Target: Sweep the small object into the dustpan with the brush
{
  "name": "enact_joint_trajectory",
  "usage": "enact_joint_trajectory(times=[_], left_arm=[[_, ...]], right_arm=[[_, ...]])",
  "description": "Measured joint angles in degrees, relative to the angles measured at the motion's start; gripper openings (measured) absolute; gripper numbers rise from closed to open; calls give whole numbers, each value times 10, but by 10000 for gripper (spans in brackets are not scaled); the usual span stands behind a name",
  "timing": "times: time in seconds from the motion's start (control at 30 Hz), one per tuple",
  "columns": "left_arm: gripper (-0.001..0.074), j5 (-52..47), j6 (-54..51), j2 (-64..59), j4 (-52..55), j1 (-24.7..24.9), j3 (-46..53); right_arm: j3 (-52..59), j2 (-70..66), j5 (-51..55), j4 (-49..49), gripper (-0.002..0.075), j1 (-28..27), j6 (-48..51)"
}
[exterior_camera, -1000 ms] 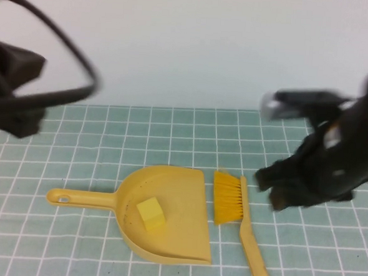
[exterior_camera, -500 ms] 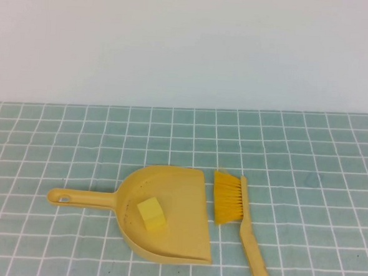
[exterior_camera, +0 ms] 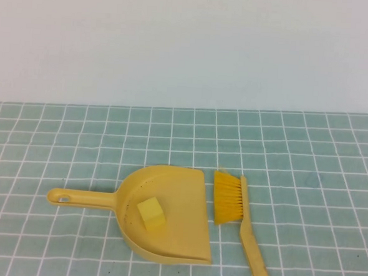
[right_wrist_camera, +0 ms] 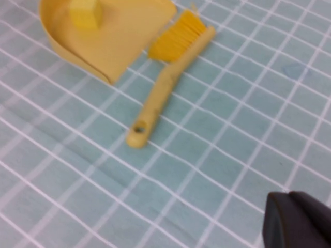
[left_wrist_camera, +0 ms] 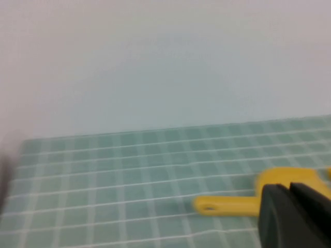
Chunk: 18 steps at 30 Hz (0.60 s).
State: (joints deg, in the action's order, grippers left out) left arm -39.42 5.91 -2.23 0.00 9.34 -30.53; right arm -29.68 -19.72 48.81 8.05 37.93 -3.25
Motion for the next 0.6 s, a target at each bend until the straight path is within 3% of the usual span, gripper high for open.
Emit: enact_joint_trajectory(times=[0.13, 0.23, 0.47, 0.6], left_arm=[[0, -2, 10, 0, -30, -78, 0], [0, -3, 10, 0, -55, -106, 0], [0, 11, 17, 0, -65, -111, 52], [0, 112, 16, 7, -26, -111, 121]], right_arm=[[51, 45, -14, 32, -1, 0, 1], [58, 59, -32, 40, -1, 0, 1], [59, 60, -40, 45, -1, 0, 1], [59, 60, -40, 46, -1, 0, 1]])
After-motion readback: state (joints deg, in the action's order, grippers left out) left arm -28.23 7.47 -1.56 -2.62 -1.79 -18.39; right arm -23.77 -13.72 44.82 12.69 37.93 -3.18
